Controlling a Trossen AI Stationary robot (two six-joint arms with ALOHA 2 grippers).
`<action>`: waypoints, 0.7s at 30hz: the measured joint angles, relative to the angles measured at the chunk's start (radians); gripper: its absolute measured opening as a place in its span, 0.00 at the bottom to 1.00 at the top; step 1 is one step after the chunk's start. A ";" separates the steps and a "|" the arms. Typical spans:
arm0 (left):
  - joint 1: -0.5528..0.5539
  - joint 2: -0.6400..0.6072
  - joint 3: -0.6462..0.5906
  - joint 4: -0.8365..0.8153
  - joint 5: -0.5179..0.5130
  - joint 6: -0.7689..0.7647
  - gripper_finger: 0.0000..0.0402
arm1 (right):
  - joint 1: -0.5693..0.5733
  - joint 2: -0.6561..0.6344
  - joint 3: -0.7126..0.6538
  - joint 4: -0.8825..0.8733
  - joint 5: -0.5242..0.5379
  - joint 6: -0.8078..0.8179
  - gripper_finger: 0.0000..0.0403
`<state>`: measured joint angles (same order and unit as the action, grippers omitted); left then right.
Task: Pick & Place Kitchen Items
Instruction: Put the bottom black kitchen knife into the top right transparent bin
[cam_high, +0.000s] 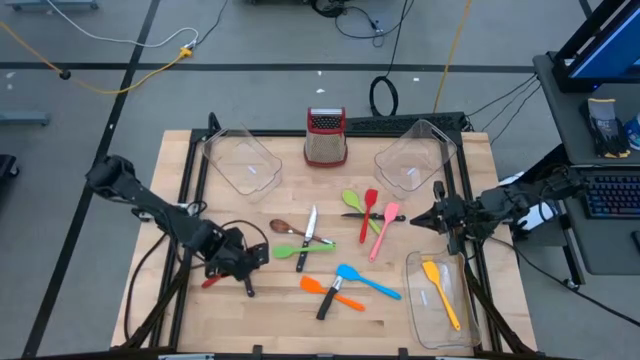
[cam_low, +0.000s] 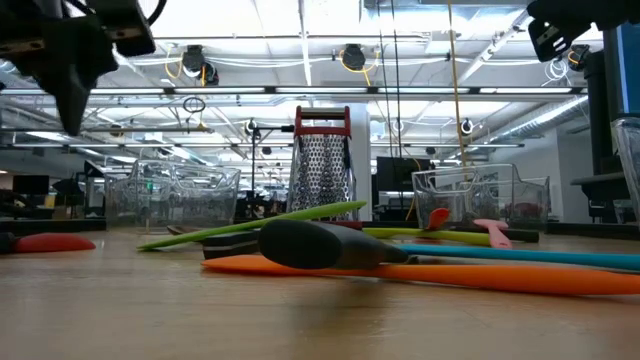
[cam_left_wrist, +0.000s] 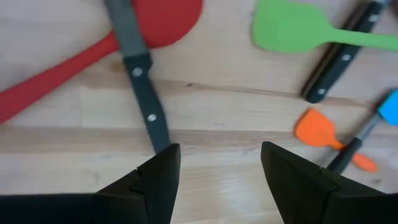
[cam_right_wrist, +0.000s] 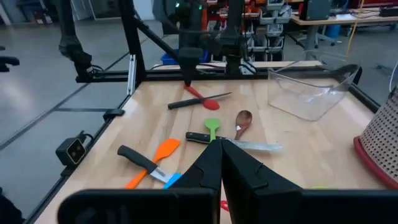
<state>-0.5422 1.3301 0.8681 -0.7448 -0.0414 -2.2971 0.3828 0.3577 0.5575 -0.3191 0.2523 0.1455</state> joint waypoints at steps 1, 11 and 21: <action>-0.007 0.008 0.000 0.000 0.000 -0.024 0.57 | 0.000 -0.004 0.000 0.000 0.000 -0.001 0.00; -0.059 0.129 0.000 -0.005 0.061 -0.164 0.57 | 0.000 -0.016 0.000 0.000 -0.022 -0.002 0.00; -0.061 0.200 0.000 -0.010 0.077 -0.173 0.57 | 0.000 -0.015 0.000 0.000 -0.022 0.025 0.00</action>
<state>-0.6033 1.5302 0.8683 -0.7552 0.0357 -2.4705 0.3828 0.3424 0.5575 -0.3191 0.2302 0.1703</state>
